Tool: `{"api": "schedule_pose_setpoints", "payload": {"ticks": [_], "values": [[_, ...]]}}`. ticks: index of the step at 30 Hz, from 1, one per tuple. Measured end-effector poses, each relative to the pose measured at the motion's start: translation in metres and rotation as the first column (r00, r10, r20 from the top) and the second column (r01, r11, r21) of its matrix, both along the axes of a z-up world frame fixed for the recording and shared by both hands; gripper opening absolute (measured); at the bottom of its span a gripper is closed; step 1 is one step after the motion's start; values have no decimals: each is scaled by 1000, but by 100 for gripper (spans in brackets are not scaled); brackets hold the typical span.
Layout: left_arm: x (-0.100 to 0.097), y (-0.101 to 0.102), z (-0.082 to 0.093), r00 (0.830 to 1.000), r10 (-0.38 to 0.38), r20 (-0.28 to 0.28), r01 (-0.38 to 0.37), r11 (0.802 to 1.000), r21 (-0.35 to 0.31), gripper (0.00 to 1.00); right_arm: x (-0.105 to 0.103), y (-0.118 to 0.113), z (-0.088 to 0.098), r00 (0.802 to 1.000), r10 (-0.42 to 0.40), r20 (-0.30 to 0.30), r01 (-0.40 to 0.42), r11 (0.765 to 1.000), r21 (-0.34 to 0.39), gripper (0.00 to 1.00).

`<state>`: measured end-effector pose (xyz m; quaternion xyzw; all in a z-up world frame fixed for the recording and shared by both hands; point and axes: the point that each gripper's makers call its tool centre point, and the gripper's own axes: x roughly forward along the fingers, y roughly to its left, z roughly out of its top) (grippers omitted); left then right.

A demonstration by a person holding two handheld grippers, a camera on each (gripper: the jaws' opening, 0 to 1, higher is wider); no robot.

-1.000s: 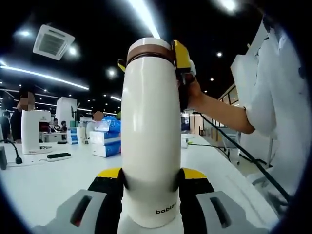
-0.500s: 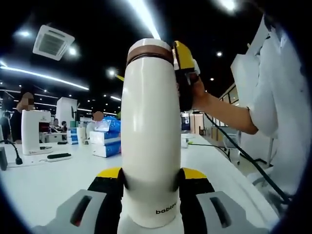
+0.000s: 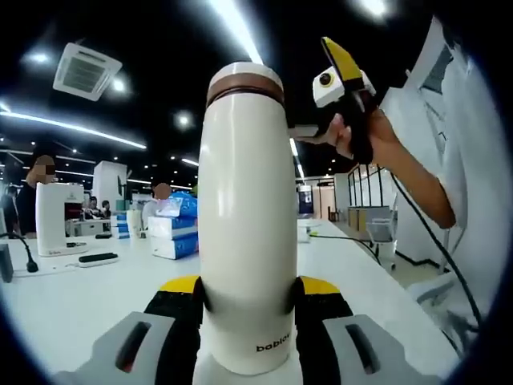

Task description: Grasp the water cup twist off the cup lid place the cup lid on the table

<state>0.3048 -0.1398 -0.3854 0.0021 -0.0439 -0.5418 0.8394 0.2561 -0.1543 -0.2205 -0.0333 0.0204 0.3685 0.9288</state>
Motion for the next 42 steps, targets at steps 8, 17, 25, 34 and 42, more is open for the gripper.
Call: {"api": "schedule_pose_setpoints", "payload": {"ticks": [8, 17, 25, 34, 42], "values": [[0, 0, 0, 1000, 3, 3, -3, 1000, 3, 46, -26, -4, -11, 975, -221, 10, 220, 971, 94, 81], [2, 0, 0, 1000, 4, 3, -4, 1000, 4, 46, -21, -2, -34, 963, -266, -46, 269, 958, 104, 79], [2, 0, 0, 1000, 4, 4, -4, 1000, 4, 46, 24, 16, -27, 981, -188, -56, 194, 972, 131, 79], [2, 0, 0, 1000, 3, 5, -3, 1000, 4, 46, 54, 33, -22, 986, -138, -96, 153, 974, 170, 79], [1, -1, 0, 1000, 4, 7, -4, 1000, 5, 46, 53, 32, -22, 980, -163, -116, 183, 964, 190, 69]]}}
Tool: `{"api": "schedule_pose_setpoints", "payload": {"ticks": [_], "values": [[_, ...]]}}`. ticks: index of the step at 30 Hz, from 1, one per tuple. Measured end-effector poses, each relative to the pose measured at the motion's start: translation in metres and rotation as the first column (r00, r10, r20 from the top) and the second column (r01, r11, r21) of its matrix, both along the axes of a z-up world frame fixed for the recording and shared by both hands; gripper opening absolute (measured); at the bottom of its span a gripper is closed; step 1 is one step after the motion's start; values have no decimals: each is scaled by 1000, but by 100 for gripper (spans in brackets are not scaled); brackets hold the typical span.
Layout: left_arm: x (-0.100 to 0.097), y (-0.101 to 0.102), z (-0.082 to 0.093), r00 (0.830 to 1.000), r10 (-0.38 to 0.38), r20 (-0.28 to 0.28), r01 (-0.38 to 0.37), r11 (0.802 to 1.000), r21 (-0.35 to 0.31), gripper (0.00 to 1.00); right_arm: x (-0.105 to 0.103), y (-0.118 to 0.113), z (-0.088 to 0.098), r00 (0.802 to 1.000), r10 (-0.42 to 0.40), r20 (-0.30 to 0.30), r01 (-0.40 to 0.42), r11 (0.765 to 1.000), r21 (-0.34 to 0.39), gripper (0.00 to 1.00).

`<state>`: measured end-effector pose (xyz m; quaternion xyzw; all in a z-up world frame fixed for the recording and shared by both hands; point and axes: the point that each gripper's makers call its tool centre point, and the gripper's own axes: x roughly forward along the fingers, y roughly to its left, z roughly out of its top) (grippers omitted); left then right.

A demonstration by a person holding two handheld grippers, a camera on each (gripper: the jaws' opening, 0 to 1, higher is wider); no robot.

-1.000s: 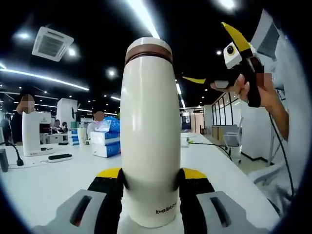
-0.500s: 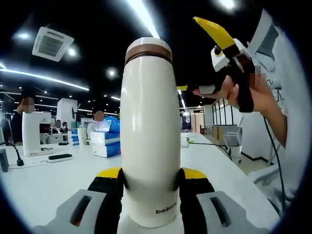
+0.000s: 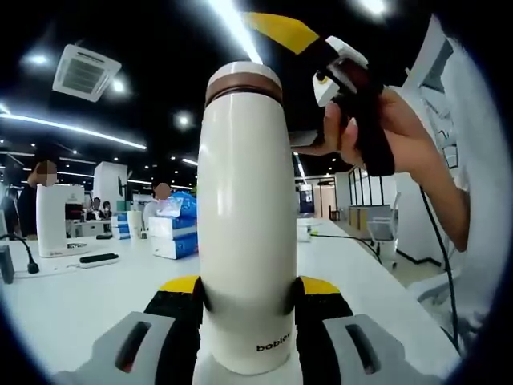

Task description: Grasp the water cup twist off the cup lid place the cup lid on the table

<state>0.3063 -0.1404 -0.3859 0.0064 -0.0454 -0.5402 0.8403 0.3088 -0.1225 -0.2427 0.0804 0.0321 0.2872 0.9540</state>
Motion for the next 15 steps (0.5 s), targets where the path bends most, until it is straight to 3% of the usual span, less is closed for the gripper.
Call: {"api": "schedule_pose_setpoints", "payload": {"ticks": [6, 11, 15], "values": [[0, -1, 0, 1000, -1, 0, 1, 1000, 0, 46, 2, -7, 0, 1000, -9, -3, 9, 999, -38, 48], [0, -1, 0, 1000, -1, -1, 1, 1000, 0, 46, 2, -5, -1, 999, 33, -8, -33, 998, -59, 47], [0, -1, 0, 1000, -2, -1, 2, 1000, -1, 46, 0, -1, -2, 990, 142, -7, -142, 984, -110, 47]]}}
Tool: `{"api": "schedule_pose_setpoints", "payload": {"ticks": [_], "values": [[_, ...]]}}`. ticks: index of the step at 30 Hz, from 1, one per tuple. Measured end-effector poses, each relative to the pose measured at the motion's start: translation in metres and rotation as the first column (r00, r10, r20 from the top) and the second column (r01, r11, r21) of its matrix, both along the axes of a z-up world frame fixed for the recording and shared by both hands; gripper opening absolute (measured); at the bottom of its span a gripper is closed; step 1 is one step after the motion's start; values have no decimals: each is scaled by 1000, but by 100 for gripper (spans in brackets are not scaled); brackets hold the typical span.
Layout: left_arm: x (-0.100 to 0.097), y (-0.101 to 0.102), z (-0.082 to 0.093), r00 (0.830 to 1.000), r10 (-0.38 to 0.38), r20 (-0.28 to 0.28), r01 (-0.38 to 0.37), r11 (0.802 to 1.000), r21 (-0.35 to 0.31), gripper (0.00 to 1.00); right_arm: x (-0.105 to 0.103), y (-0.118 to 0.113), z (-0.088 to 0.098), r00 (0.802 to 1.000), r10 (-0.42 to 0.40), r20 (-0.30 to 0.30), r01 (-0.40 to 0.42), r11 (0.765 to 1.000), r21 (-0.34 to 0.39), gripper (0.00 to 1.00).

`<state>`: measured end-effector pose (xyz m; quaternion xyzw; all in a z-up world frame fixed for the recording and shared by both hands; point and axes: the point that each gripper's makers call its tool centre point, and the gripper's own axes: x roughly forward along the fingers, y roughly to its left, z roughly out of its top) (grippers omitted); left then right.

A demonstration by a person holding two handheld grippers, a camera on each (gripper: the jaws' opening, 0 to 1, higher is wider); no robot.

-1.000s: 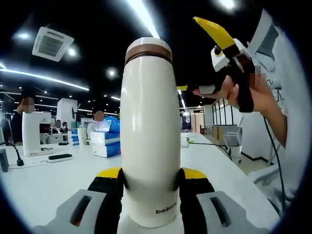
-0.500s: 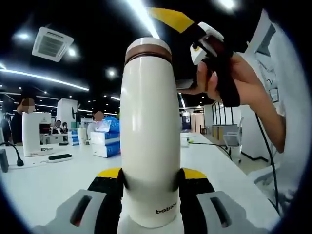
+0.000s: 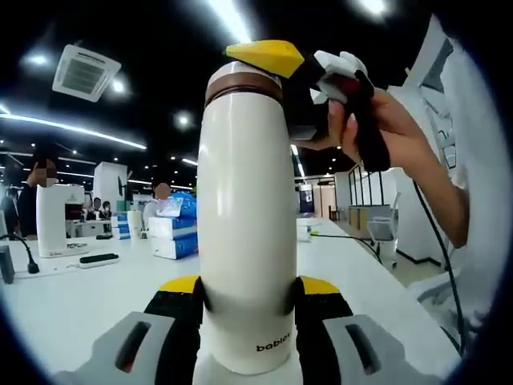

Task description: Grasp the water cup twist off the cup lid place the cup lid on the table

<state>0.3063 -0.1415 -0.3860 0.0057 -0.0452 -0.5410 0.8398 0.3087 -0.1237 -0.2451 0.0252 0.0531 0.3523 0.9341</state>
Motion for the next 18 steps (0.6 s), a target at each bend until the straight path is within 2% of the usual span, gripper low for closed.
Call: {"api": "schedule_pose_setpoints", "payload": {"ticks": [4, 7, 10, 14, 17, 18], "values": [[0, 0, 0, 1000, 0, 1, 0, 1000, -1, 46, -1, 1, -1, 994, 110, -21, -110, 994, -20, 46], [0, 0, 0, 1000, 1, -1, -1, 1000, -2, 46, -2, 3, -2, 979, 200, -29, -202, 978, -57, 46], [-1, 0, 0, 1000, 2, 1, -2, 1000, -2, 46, -3, 4, -1, 967, 254, -31, -255, 964, -73, 46], [-1, 1, 0, 1000, 1, 0, -1, 1000, -3, 46, -6, 7, -2, 937, 348, -23, -349, 931, -111, 46], [-1, 1, 0, 1000, 0, -2, 0, 1000, -4, 46, -8, 7, -3, 906, 420, -42, -422, 898, -127, 46], [-1, 1, 0, 1000, 0, -1, 0, 1000, -3, 46, -9, 8, -2, 893, 449, -30, -449, 882, -147, 46]]}}
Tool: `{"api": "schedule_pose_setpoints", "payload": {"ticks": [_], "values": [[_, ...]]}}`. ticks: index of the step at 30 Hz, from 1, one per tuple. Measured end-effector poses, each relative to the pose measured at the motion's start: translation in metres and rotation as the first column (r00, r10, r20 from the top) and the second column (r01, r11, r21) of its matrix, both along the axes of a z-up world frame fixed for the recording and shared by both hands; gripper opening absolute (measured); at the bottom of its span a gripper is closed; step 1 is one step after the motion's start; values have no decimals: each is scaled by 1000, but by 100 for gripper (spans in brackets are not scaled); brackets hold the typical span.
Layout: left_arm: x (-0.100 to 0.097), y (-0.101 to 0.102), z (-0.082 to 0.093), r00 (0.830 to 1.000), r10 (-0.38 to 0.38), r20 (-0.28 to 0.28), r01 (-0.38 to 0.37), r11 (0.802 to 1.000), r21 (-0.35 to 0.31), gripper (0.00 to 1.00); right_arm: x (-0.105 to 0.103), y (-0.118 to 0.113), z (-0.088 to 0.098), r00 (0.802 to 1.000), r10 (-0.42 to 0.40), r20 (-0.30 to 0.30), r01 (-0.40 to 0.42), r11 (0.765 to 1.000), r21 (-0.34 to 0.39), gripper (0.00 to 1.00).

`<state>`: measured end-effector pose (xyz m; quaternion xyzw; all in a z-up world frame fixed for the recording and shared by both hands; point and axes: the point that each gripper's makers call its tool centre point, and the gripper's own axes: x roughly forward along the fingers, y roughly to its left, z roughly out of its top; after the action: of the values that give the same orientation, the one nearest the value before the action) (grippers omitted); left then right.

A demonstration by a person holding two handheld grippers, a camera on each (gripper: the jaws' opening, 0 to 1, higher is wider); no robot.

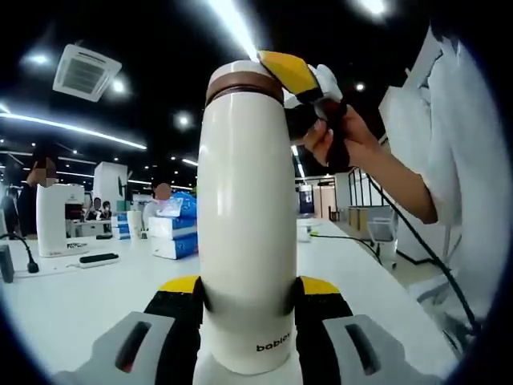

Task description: Grasp the water cup twist off the cup lid place the cup lid on the table

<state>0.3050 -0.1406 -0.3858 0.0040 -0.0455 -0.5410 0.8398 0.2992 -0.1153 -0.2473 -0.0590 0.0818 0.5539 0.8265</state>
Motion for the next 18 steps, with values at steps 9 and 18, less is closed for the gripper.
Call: {"api": "schedule_pose_setpoints", "payload": {"ticks": [9, 18], "values": [[-1, 0, 0, 1000, -3, 0, 3, 1000, -1, 46, -5, 2, 0, 989, 144, 18, -145, 989, 41, 46], [-1, -1, 0, 1000, -2, 0, 2, 1000, 1, 46, -9, 6, -1, 976, 218, -3, -217, 974, 67, 46]]}}
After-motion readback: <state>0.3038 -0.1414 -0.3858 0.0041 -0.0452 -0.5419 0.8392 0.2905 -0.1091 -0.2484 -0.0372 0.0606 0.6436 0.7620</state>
